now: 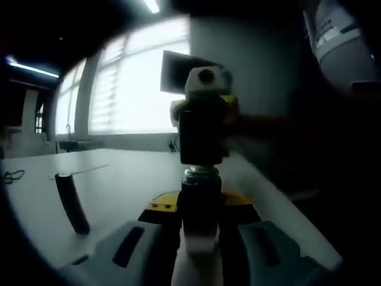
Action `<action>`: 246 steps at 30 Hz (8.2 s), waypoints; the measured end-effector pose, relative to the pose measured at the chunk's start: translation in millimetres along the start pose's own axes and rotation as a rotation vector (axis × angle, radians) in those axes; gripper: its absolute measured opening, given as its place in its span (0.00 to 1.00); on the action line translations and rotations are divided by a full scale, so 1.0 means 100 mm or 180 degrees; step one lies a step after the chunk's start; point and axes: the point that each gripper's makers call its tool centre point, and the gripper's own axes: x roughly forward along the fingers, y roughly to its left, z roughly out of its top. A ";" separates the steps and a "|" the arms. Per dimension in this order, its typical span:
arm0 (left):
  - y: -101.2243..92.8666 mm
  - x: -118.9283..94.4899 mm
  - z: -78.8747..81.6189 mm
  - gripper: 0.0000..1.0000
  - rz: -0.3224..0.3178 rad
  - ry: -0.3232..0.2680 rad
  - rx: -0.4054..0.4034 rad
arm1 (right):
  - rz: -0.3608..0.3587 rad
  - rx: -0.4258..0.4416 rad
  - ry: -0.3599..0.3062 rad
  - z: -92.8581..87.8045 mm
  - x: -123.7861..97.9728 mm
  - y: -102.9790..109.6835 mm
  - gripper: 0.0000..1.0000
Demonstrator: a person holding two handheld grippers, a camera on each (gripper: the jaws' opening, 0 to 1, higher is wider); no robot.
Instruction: Pick up cosmetic bottle twist off cap place on table pick up cap screw tight cap place on table
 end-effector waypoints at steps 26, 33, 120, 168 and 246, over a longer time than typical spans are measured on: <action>0.00 0.01 0.01 0.14 -0.0023 -0.0009 0.0004 | 0.0209 0.0035 -0.0004 -0.04 -0.04 -0.01 0.13; 0.00 0.01 0.01 0.14 -0.0022 -0.0010 0.0002 | 0.0132 0.0032 -0.0084 -0.08 -0.05 0.01 0.13; 0.49 -0.10 -0.01 0.14 0.1029 0.0071 0.0168 | -0.3862 0.0266 -0.0043 -0.33 0.56 -0.05 0.14; 0.26 -0.01 -0.01 0.14 0.0383 0.0022 -0.0047 | -0.0436 0.0161 -0.0218 -0.17 0.46 0.16 0.36; 0.30 -0.05 -0.01 0.13 0.0532 0.0058 -0.0104 | -0.2530 0.0015 -0.0075 -0.31 0.64 0.07 0.13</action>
